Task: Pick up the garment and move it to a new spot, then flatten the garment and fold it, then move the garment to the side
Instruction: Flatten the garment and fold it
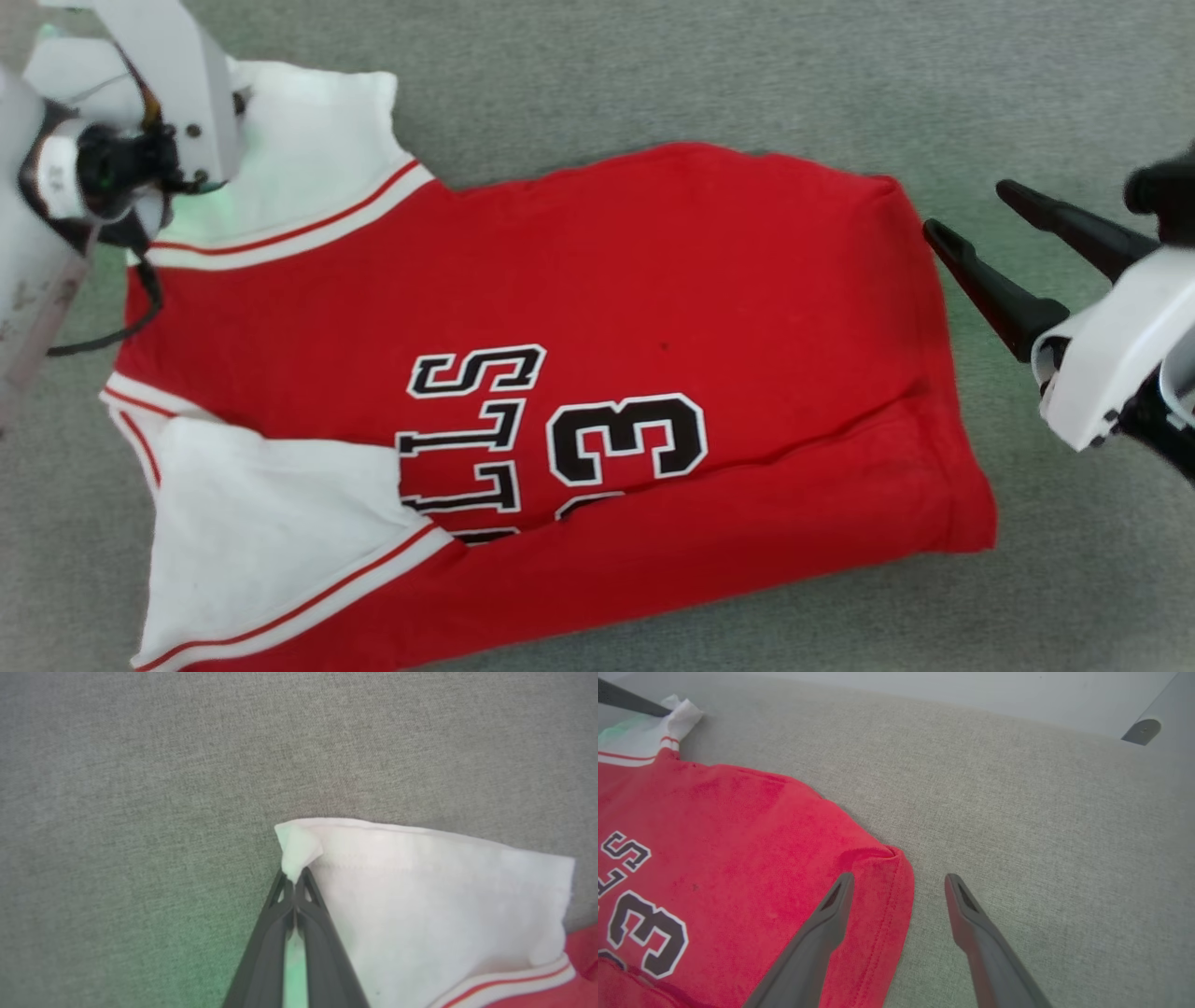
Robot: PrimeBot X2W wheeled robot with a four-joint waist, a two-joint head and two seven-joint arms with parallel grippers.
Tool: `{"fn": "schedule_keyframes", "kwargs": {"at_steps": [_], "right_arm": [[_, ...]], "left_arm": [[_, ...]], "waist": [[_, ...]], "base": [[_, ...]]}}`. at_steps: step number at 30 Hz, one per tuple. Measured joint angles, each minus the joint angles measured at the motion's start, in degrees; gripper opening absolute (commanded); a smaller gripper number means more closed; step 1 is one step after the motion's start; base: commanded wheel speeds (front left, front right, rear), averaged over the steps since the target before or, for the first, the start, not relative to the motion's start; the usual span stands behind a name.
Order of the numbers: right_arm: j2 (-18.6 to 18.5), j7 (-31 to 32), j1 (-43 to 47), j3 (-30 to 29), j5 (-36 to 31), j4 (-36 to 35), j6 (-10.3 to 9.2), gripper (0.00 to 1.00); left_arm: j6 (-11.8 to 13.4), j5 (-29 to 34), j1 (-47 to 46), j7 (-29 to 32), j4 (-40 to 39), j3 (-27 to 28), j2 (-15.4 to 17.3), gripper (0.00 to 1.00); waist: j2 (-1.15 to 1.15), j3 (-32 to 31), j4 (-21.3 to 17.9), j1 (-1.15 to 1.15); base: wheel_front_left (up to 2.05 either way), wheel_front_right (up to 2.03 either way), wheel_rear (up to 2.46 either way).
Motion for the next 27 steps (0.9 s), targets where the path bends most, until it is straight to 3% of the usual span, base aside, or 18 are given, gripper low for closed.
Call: {"fn": "schedule_keyframes", "kwargs": {"at_steps": [15,16,17,18,27], "right_arm": [[-0.34,14.97,-10.67,6.03,2.40,11.13,0.00,1.00],[-0.52,15.83,-11.23,6.59,2.78,11.56,-0.02,0.87],[-0.71,16.50,-11.95,7.14,3.13,11.89,-0.04,0.35],[-0.79,17.00,-12.48,7.57,3.57,12.32,-0.03,0.00],[-1.89,15.90,-15.04,10.42,6.28,15.23,-0.03,0.00]], "left_arm": [[-3.03,0.42,-3.38,-1.96,4.76,-0.34,-5.79,0.00],[-3.15,0.42,-3.53,-2.00,5.11,-0.35,-6.09,0.00],[-3.53,0.42,-3.70,-2.05,5.45,-0.35,-6.38,0.00],[-3.60,0.42,-3.77,-2.29,5.78,-0.34,-6.62,0.00],[-6.08,-0.25,-3.98,-4.53,9.13,0.09,-9.15,0.00]], "waist": [[0.00,2.14,4.87,0.00],[0.00,2.23,5.06,0.00],[0.00,2.32,5.25,0.00],[0.00,2.40,5.41,0.00],[0.00,1.66,6.81,0.00]], "base": [[0.00,0.00,0.00],[0.00,0.00,0.00],[0.00,0.00,0.00],[0.00,0.00,0.00],[0.00,0.00,0.00]]}}
